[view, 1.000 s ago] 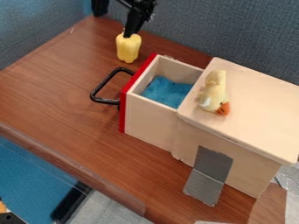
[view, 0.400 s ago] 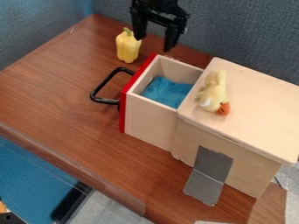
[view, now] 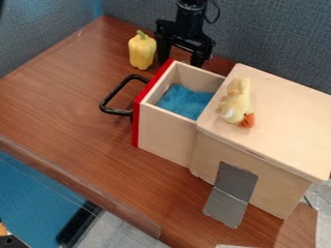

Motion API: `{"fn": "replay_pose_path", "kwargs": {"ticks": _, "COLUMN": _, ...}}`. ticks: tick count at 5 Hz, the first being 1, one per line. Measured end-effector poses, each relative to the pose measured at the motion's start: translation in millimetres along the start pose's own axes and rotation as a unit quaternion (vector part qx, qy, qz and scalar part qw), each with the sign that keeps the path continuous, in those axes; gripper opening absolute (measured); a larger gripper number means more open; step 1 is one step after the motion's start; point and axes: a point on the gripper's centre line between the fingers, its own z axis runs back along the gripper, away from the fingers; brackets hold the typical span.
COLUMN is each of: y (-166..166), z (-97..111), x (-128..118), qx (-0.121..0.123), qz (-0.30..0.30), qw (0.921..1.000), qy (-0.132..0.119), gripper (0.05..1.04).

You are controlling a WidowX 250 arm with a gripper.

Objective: Put the object inside the drawer

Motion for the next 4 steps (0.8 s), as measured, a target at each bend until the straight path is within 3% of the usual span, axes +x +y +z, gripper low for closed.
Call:
{"fn": "replay_pose_path", "kwargs": {"ticks": 2, "y": 4.0, "z": -28.7, "x": 7.1, "qx": 0.017, "qz": 0.021, "qw": 0.9996, "qy": 0.002, "gripper": 0.961}}
{"fn": "replay_pose_path", "kwargs": {"ticks": 3, "y": 7.8, "z": -37.1, "x": -0.9, "qx": 0.029, "qz": 0.026, "qw": 0.9991, "qy": 0.013, "gripper": 0.686}}
{"fn": "replay_pose_path", "kwargs": {"ticks": 4, "y": 8.2, "z": -31.8, "x": -2.9, "qx": 0.03, "qz": 0.019, "qw": 0.999, "qy": 0.027, "gripper": 0.495}}
